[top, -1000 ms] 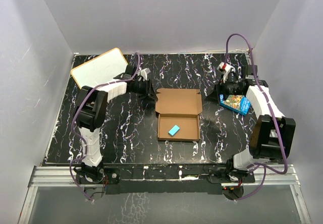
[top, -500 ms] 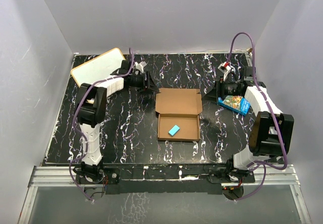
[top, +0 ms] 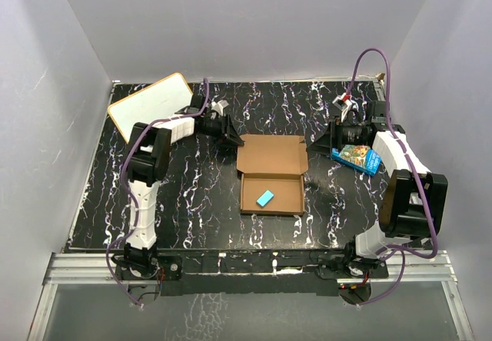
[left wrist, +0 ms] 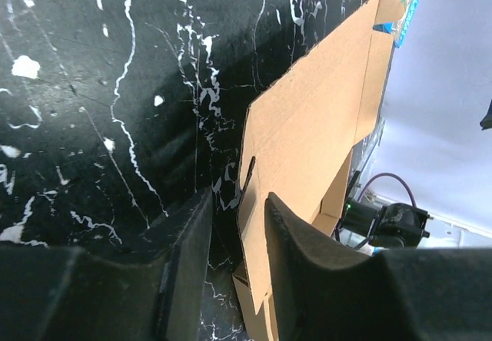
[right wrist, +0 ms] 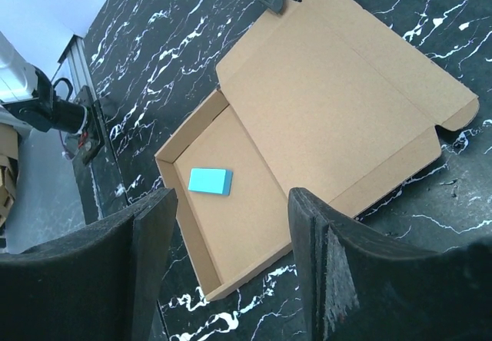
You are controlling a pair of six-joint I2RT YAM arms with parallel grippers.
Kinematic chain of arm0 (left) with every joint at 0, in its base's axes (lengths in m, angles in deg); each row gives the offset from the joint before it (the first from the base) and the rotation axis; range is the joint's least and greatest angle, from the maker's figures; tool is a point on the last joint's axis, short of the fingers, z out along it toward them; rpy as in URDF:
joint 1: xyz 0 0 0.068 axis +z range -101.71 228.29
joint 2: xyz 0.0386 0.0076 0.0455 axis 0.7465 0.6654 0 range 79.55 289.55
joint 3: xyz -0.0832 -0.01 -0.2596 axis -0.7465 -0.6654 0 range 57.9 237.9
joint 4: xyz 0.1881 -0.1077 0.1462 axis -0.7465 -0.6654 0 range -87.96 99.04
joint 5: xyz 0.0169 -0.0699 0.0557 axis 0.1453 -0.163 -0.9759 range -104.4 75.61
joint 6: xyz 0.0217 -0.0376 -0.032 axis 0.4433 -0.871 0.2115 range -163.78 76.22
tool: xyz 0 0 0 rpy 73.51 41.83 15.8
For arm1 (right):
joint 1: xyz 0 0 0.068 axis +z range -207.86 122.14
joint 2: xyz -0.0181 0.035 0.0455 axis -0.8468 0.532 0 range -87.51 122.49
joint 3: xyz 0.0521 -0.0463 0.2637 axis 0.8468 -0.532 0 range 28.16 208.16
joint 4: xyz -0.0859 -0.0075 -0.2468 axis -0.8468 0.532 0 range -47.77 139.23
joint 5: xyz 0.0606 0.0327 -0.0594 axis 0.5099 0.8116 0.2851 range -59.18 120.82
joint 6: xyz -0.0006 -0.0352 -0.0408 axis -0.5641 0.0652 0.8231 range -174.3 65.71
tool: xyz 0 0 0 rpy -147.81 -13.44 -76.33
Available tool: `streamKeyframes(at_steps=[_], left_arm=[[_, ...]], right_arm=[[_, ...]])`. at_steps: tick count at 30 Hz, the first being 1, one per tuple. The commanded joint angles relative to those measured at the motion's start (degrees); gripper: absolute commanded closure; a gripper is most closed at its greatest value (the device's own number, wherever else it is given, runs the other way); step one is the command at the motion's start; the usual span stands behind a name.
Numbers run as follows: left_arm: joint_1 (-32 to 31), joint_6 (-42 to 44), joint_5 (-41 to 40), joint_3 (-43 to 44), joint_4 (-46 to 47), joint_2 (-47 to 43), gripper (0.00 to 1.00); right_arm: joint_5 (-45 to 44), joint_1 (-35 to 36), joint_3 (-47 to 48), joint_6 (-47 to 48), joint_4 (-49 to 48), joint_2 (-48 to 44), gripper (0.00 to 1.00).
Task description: Fold the paper box
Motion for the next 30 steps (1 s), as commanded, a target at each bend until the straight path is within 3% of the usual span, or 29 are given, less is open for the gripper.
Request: streamKeyframes(at_steps=[1, 7, 18, 30], left_arm=[[-0.6, -0.9, 4.7, 2.0, 0.7, -0.8, 0.72], [-0.6, -0.9, 7.9, 1.6, 2.6, -1.8, 1.00], [-0.6, 1.2, 4.5, -12.5, 15.2, -15.3, 1.00], [-0.6, 3.9, 2.2, -14.8, 15.6, -19.6, 1.00]], right_arm=[[2.4, -0.4, -0.5, -0.9, -3.1, 0.2, 0.36], [1.3, -0.8, 2.1, -3.1, -1.8, 3.6, 0.37], [-10.3, -0.6, 13.5, -4.0, 10.2, 15.7, 0.39], [-9.8, 3.6, 19.1, -0.6, 17.3, 20.1, 0.42]])
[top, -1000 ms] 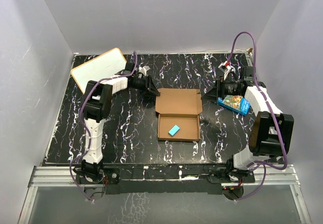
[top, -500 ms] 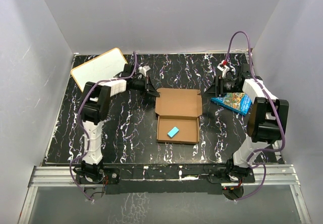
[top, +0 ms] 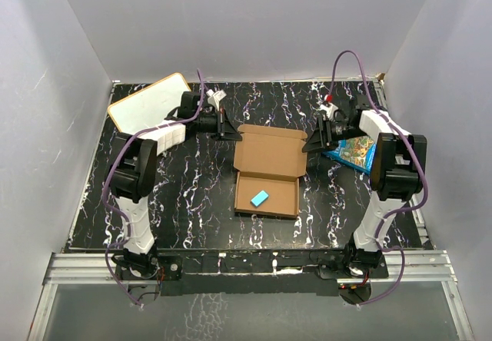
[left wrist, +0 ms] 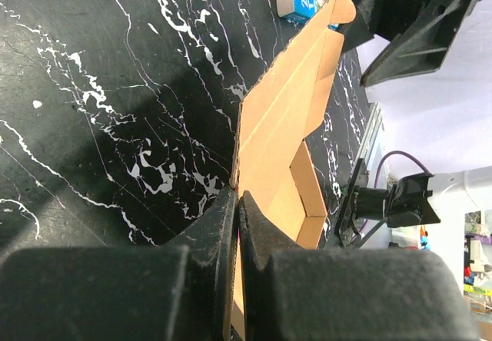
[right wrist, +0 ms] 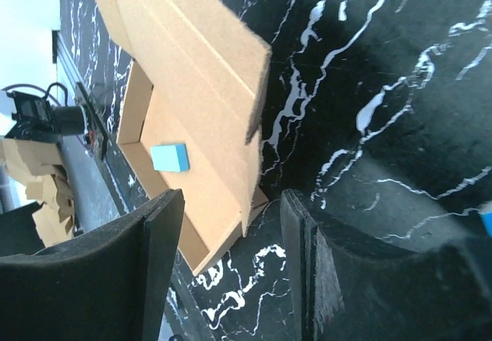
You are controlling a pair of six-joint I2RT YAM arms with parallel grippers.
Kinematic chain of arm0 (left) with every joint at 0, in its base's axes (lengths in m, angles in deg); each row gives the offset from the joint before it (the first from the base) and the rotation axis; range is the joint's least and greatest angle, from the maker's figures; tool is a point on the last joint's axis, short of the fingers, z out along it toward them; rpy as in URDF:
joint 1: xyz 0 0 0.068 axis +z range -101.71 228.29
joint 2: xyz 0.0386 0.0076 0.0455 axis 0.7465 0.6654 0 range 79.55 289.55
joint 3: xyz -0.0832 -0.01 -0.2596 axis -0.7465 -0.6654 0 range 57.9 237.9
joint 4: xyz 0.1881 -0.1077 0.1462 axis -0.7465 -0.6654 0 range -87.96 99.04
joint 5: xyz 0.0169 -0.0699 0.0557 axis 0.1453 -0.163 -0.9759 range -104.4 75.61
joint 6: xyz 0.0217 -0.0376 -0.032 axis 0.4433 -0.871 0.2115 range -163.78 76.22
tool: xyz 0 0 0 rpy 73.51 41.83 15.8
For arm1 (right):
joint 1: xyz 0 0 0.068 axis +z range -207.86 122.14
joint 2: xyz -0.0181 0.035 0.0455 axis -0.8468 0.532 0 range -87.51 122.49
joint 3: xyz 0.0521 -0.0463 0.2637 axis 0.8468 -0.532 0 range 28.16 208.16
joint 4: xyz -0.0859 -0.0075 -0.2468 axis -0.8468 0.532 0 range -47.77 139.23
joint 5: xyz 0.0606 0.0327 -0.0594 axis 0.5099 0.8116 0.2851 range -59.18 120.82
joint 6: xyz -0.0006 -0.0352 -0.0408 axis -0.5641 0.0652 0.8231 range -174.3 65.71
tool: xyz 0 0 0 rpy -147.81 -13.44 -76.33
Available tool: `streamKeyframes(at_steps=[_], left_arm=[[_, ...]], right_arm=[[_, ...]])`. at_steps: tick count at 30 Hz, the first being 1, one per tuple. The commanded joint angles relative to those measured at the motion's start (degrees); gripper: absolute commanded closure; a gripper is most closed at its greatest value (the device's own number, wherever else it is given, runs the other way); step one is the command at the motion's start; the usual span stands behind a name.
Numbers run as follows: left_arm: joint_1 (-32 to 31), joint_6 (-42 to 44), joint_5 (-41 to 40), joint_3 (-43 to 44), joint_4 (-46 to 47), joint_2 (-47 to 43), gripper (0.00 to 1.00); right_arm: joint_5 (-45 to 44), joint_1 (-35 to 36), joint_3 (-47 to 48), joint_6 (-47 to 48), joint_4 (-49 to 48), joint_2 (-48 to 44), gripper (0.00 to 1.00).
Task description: Fold the paper box
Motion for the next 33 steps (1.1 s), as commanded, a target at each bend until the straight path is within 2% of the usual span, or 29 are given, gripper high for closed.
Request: streamKeyframes(at_steps=[1, 10, 16, 19, 24, 30, 33], left_arm=[[-0.3, 1.5, -0.1, -1.0, 0.7, -4.1, 1.00], [-0.2, 1.4, 0.3, -1.0, 0.6, -4.9, 1.00], [-0.5, 0.5, 0.1, -1.3, 1.2, -5.7, 1.00], [-0.9, -0.1, -2.3, -1.2, 0.5, -6.7, 1.00], [-3.6, 0.6, -15.3, -0.2, -4.7, -10.9, 1.00], [-9.9, 1.7, -36.2, 1.3, -7.6, -14.0, 1.00], [-12.3, 1.7, -47.7, 2.7, -8.3, -13.6, 1.00]], right_arm=[[0.1, 1.6, 2.8, 1.0, 1.6, -1.6, 0.45], [-3.3, 3.5, 5.0, 0.8, 0.6, 0.3, 0.63], [-5.0, 4.3, 5.6, 0.0, -1.1, 1.2, 0.86], [-6.9, 4.7, 5.5, -1.1, -2.9, 0.9, 0.92], [-9.2, 4.9, 5.7, -5.1, -8.8, -3.2, 0.92], [-15.3, 6.8, 4.9, -10.6, -20.0, -9.4, 0.92], [-17.5, 10.1, 3.0, -11.9, -24.6, -11.6, 0.92]])
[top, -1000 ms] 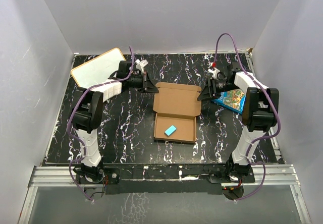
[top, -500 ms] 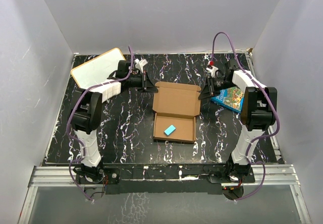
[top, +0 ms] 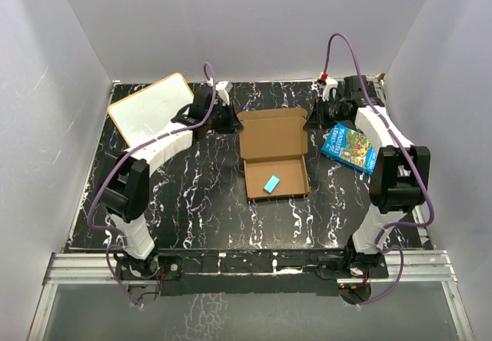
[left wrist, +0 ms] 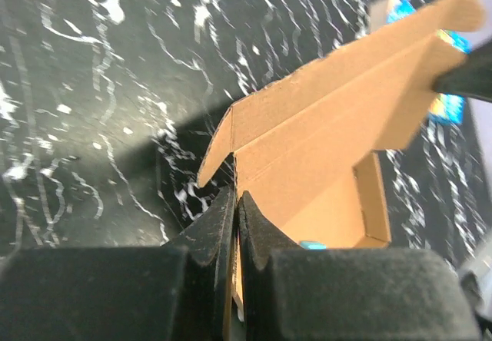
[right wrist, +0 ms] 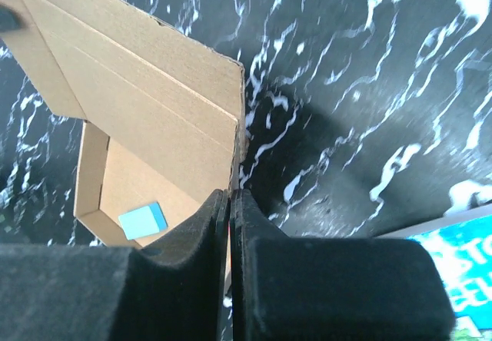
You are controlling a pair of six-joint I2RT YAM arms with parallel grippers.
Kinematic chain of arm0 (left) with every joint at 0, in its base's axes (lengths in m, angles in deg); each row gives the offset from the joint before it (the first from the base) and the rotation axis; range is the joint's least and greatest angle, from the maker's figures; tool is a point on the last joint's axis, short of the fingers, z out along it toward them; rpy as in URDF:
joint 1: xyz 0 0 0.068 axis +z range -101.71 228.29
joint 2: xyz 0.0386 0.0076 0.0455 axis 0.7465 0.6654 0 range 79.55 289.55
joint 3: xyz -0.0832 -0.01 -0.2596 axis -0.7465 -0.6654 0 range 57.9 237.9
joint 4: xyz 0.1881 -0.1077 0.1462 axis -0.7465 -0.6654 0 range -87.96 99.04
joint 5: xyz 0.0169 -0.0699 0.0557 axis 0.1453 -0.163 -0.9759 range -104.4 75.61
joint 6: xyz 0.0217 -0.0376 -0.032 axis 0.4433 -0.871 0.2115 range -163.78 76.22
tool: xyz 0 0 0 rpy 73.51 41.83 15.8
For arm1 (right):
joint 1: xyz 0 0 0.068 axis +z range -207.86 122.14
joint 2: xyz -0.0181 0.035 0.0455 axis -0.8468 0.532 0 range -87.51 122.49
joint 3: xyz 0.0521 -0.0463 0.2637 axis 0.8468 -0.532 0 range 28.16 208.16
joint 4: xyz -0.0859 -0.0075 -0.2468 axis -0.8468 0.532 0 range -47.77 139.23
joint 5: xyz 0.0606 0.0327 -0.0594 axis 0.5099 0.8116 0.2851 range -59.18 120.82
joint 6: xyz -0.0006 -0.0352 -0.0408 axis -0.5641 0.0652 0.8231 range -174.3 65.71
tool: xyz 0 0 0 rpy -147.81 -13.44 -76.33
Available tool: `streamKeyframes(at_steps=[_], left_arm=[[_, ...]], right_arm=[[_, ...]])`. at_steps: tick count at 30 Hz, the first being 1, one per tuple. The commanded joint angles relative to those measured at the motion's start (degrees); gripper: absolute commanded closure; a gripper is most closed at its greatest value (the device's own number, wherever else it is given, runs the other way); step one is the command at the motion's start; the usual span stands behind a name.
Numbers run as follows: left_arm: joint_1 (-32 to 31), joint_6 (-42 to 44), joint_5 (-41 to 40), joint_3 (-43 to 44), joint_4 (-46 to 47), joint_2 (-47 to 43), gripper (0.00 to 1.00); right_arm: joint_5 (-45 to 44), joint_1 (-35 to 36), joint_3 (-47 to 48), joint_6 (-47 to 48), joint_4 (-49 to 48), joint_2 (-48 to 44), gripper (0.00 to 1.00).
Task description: Fold the paper box
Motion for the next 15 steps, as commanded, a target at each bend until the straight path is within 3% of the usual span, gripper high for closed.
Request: streamKeyframes(at_steps=[1, 10, 15], left_arm=[[-4.2, 0.1, -19.4, 3.8, -2.5, -2.0, 1.00], [-11.8, -0.7, -43.8, 13.6, -5.2, 5.4, 1.00], [-13.9, 3.7, -48.0, 10.9, 5.2, 7.2, 1.00]], right_arm=[[-2.8, 4.4, -0.9, -4.2, -13.2, -5.7, 0.92], [-8.8, 7.6, -16.6, -7.5, -34.2, -14.7, 0.92], [-14.5, 8.0, -23.6, -9.6, -48.5, -16.4, 0.92]])
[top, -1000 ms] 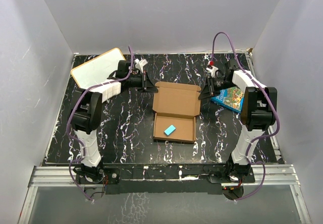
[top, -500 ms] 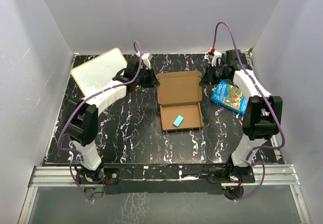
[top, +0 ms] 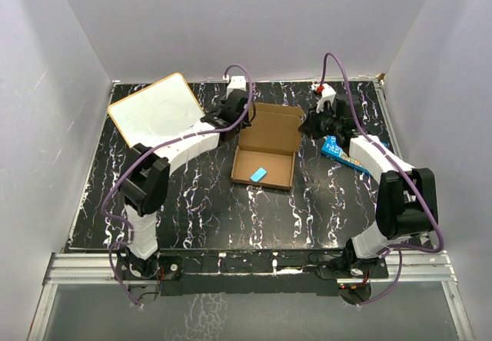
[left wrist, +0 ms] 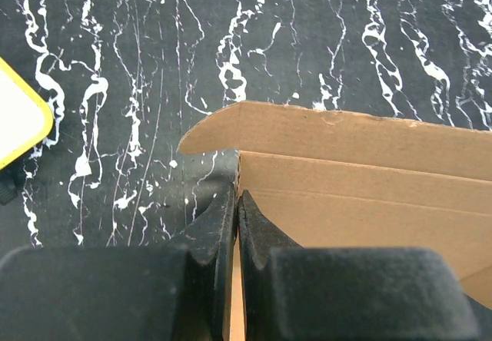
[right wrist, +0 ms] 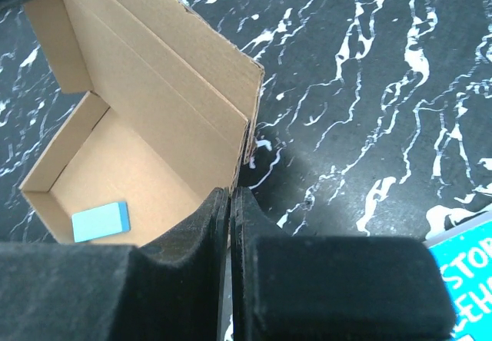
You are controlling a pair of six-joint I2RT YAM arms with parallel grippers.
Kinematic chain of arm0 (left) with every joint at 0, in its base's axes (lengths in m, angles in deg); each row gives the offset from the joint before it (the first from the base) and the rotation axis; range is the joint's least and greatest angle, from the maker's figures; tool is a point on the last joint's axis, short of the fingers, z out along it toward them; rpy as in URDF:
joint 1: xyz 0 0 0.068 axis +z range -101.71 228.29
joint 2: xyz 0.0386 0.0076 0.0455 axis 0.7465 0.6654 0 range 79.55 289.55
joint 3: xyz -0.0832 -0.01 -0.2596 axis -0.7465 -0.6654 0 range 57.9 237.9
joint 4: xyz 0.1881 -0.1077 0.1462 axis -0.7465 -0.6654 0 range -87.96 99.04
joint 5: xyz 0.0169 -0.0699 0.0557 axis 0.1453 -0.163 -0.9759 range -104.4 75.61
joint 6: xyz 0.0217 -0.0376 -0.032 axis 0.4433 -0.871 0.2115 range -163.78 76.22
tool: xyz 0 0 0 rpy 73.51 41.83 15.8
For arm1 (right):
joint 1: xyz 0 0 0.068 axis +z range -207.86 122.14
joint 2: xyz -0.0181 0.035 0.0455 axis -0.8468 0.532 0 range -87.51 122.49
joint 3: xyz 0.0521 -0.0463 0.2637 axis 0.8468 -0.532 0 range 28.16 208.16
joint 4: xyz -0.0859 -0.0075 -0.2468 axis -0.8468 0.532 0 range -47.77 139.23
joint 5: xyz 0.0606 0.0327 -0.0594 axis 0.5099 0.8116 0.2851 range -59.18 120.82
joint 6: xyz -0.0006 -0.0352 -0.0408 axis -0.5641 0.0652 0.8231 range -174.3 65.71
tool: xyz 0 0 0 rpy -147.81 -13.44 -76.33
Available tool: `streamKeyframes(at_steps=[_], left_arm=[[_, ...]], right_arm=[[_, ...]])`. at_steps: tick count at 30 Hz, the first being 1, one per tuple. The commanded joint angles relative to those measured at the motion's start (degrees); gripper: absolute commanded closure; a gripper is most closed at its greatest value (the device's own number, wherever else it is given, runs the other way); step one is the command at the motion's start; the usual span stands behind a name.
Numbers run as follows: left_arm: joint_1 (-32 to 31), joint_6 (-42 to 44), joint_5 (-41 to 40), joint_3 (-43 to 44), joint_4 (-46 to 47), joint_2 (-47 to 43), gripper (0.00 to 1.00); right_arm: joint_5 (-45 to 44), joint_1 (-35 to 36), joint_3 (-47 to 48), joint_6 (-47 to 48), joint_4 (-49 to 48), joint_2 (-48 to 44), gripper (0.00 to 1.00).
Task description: Fold the paper box
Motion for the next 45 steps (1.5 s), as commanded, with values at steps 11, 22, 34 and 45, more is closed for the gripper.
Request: streamKeyframes(at_steps=[11, 22, 34, 45], left_arm=[[-2.8, 10.6, -6.8, -1.7, 30.3, 4.9, 1.00], [-2.8, 9.8, -1.3, -11.5, 41.8, 4.1, 1.00], [-3.0, 9.0, 2.2, -18.9, 43.5, -0.4, 1.00], [-5.6, 7.1, -0.8, -22.0, 41.8, -3.3, 1.00]], right_arm=[[-9.5, 1.7, -6.1, -2.3, -39.6, 1.7, 0.92], [-14.4, 3.2, -21.2, -1.5, -58.5, 0.9, 0.88], [-28.2, 8.0, -20.0, -5.2, -54.5, -0.3, 0.85], [-36.6, 12.2, -21.7, -5.7, -48.7, -3.9, 0.84]])
